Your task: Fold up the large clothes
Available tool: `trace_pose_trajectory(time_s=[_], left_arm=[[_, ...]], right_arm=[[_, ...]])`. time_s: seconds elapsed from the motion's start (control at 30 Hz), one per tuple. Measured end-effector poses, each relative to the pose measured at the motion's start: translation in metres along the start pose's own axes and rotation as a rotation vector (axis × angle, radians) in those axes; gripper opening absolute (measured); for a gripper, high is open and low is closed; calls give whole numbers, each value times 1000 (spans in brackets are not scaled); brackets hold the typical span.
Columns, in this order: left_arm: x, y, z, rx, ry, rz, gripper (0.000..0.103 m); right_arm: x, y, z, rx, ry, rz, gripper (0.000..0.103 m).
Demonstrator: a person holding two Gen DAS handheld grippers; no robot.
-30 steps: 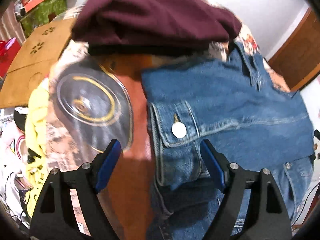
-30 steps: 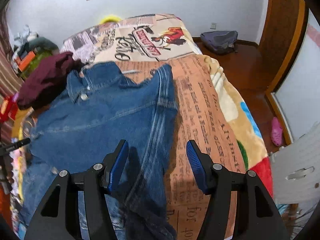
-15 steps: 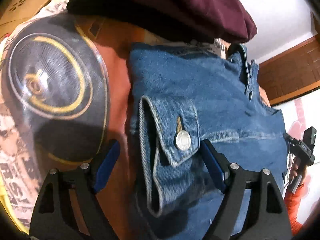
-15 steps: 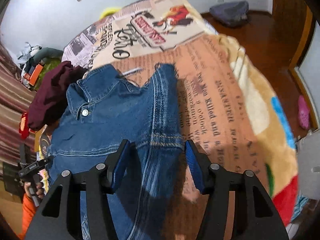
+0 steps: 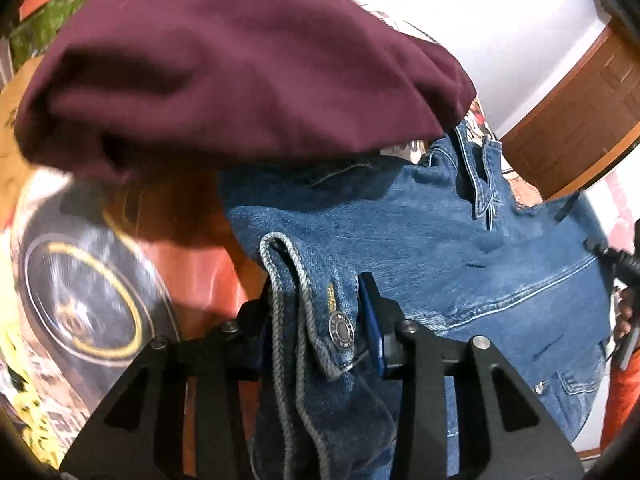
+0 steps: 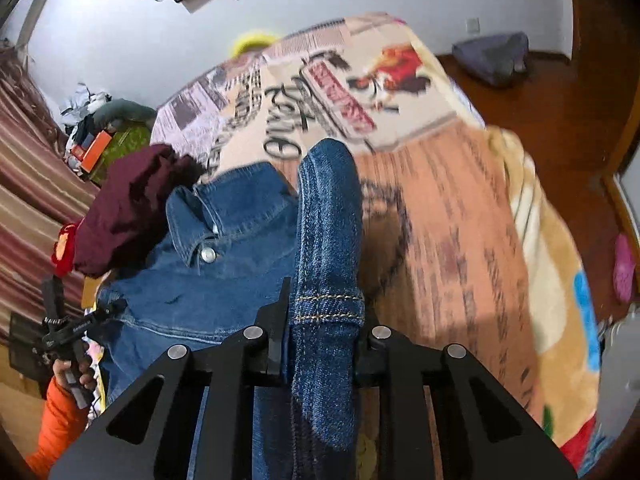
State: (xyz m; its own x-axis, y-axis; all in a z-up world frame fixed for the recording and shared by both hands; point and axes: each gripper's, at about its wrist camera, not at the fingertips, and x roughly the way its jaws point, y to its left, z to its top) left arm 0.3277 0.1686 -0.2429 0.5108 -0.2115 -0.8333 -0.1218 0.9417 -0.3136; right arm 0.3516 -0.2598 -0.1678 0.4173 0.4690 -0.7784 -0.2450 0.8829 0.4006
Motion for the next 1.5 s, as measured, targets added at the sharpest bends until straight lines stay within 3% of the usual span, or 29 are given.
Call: trace_pose_trajectory(time_s=[0.17,0.27,0.43,0.67,0.73,0.8,0.97,1.17,1.33,1.5], left_arm=[[17,-3,-3,-11,22,75,46],[19,-3,-9,-36,15,80,50],[5,-7,-10,-2,17,135,50],[-40,-25,-12,96,-69,215,50],[-53,-30,-13,119,-90,221,50],[-71,-34,-18,139,-109,223,51],[-87,-50,-31,168,-116,206,60],[-103,-49,-53,196,-90,204,62],[-98,-44,-78,182,-22,182,62],[-79,-31,-111,151,72,157,62]], right_arm=[[27,-5,-6,-24,48,-124,19],[35,-14,-17,-12,68,-170,26],[14,-12,-26,-9,43,-189,28],[-25,6,-39,-73,10,-215,31],[-39,14,-46,-107,1,-226,35],[-48,18,-50,-122,-7,-237,51],[-71,30,-67,-179,-58,-267,53],[-85,41,-95,-254,-66,-244,54],[-83,39,-118,-246,-49,-219,54],[-78,37,-140,-273,2,-253,54]])
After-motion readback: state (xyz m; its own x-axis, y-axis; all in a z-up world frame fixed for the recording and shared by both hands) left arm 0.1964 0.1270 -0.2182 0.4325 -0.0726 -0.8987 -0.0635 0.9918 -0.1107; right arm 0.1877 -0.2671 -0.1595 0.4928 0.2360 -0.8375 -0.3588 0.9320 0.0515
